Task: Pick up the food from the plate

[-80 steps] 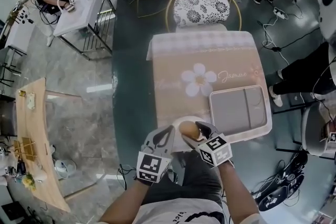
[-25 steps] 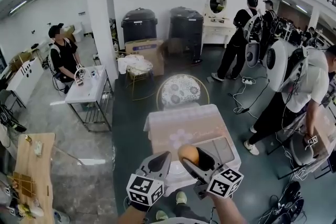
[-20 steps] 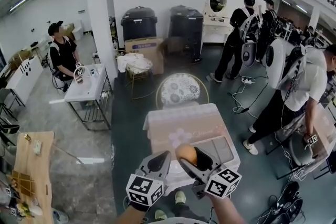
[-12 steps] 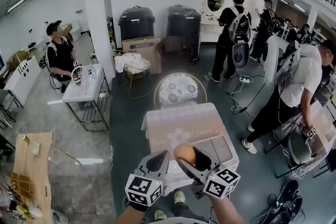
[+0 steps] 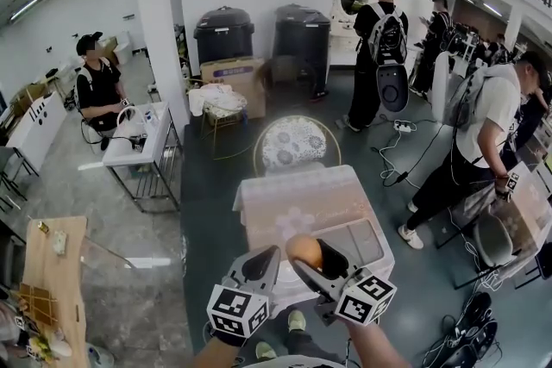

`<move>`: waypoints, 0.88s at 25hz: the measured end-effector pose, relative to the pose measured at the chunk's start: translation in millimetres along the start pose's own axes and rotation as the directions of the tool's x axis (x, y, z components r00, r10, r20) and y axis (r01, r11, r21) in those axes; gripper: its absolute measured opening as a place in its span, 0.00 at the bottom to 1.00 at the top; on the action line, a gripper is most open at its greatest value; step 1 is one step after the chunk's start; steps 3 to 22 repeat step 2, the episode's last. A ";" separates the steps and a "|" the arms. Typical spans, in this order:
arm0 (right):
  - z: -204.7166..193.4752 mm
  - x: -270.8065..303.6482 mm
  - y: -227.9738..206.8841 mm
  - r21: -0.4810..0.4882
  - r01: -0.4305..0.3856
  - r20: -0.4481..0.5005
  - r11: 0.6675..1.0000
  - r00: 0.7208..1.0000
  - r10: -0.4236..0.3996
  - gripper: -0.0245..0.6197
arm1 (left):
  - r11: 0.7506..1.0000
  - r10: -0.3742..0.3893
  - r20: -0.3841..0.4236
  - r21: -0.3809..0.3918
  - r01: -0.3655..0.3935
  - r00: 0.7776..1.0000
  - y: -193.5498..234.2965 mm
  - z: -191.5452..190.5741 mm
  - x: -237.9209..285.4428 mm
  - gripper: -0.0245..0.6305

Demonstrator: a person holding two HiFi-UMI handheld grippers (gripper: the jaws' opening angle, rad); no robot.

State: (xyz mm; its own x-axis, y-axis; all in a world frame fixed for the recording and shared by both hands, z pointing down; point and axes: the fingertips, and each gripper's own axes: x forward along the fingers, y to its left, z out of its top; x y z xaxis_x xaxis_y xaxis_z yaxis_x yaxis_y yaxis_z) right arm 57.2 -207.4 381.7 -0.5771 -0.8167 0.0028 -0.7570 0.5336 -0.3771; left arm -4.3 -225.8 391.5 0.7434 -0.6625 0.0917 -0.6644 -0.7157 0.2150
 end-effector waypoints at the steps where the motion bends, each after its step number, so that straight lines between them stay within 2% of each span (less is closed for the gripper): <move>1: 0.9 0.3 -0.9 -0.002 0.002 -0.002 1.000 1.000 -0.002 0.49 | 1.000 0.000 0.000 0.000 0.000 1.000 0.2 0.7 1.0 0.04; 22: 1.7 0.6 -1.9 -0.003 0.005 -0.003 1.000 1.000 -0.005 0.49 | 1.000 0.000 0.000 0.001 0.000 1.000 0.4 1.4 2.0 0.04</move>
